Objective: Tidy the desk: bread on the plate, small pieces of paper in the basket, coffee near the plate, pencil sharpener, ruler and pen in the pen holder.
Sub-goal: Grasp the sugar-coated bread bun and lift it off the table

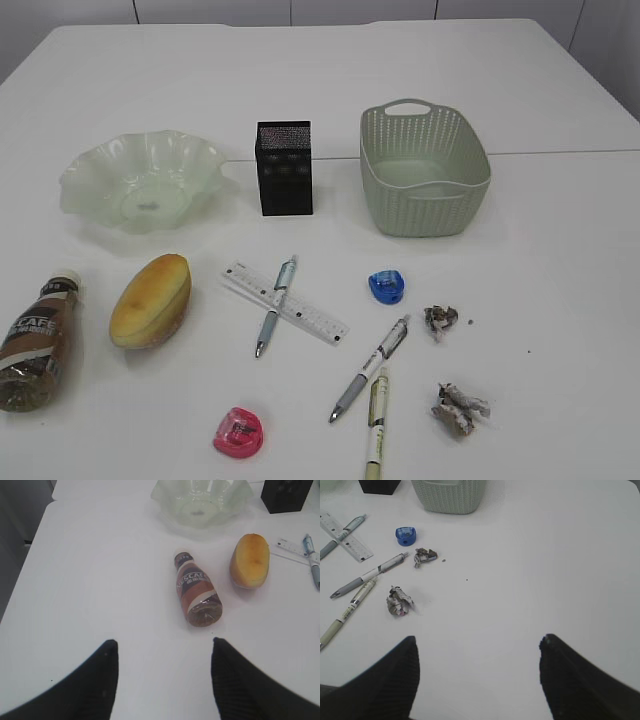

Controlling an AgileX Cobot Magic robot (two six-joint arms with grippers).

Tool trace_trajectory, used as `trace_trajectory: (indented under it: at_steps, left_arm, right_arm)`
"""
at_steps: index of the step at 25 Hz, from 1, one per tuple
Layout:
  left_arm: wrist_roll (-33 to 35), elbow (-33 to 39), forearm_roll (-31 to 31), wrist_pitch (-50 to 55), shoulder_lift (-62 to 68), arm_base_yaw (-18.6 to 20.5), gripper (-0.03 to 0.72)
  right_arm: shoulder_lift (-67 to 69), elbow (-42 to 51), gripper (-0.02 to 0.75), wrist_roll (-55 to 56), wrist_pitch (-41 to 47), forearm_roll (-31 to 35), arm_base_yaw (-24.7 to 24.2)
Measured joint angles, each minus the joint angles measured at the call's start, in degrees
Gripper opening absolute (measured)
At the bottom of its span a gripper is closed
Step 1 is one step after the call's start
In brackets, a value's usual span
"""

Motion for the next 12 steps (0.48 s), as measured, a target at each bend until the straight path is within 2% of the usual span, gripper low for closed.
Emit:
trace_trajectory:
  at_steps: [12]
  left_arm:
    - [0.0, 0.0, 0.0, 0.0, 0.0, 0.0, 0.434]
  right_arm:
    - [0.0, 0.0, 0.552, 0.0, -0.1, 0.0, 0.0]
